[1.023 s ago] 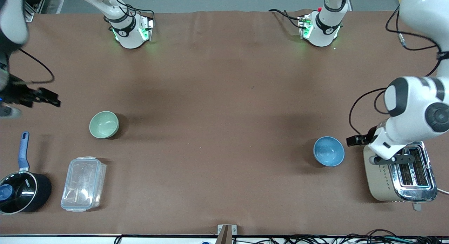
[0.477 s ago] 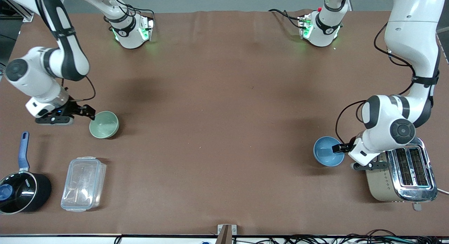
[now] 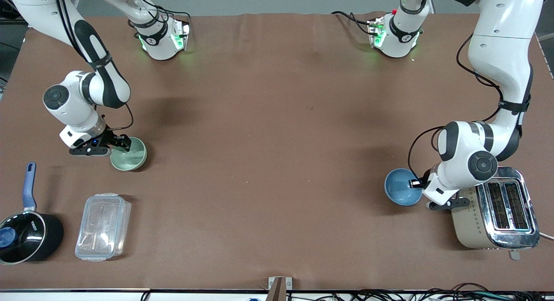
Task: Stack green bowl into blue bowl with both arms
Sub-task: 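Grasp the green bowl with the right gripper while the left grasps the blue bowl, then carry the green bowl and blue bowl toward each other at table center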
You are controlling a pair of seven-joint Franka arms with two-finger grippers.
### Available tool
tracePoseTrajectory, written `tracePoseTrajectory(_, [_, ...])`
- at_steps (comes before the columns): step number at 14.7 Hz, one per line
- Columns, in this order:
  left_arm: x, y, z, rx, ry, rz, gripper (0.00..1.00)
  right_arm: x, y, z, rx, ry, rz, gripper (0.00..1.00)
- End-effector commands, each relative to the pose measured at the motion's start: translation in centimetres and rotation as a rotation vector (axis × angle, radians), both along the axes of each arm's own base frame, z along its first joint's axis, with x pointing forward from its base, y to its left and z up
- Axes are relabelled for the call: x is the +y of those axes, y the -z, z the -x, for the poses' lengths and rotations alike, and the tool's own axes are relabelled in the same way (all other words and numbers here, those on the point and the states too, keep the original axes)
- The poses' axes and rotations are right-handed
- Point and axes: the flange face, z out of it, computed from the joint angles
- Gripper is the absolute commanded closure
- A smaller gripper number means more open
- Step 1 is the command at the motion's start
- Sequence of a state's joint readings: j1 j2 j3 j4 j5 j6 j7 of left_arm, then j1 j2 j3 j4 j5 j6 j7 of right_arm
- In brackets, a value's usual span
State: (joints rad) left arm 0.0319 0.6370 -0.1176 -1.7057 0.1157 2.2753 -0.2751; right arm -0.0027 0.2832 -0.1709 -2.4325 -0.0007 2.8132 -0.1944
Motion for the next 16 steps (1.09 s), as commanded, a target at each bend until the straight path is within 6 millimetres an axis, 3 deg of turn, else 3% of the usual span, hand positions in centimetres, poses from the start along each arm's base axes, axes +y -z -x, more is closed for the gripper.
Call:
tracePoseTrajectory(1, [-1.6, -1.5, 0.1, -0.021, -0.028, -0.010, 1.00, 0.0, 0.1, 0.8, 0.004, 0.001, -0.003, 0.42])
tracePoseTrajectory(3, [-5.7, -5.4, 0.1, -0.060, -0.063, 0.026, 1.00, 0.0, 0.1, 0.8, 0.005, 0.004, -0.004, 0.62])
tracePoseTrajectory(5, [-10.9, -9.6, 0.3, -0.088, -0.108, 0.066, 1.00, 0.2, 0.1, 0.8, 0.011, 0.008, -0.006, 0.97])
tracePoseTrajectory(7, [-17.4, -12.1, 1.5, -0.068, -0.142, 0.116, 1.00, 0.2, -0.1, 0.8, 0.015, 0.009, -0.009, 1.00])
tracePoseTrajectory(8, [-20.9, -12.1, 2.8, -0.056, -0.167, 0.126, 1.00, 0.4, -0.5, 0.9, 0.040, 0.008, -0.015, 1.00])
tracePoseTrajectory(11, [-32.7, -9.4, 8.7, 0.001, -0.181, 0.116, 1.00, 1.4, -7.2, -0.8, 0.108, 0.010, -0.048, 1.00])
tracePoseTrajectory(14, [-40.5, -6.8, 13.0, 0.041, -0.201, 0.115, 1.00, 4.1, -15.2, -4.3, 0.223, 0.040, -0.084, 1.00])
tracePoseTrajectory(16, [-43.7, -5.0, 15.2, 0.065, -0.189, 0.110, 1.00, 8.7, -21.2, -6.5, 0.272, 0.071, -0.122, 1.00])
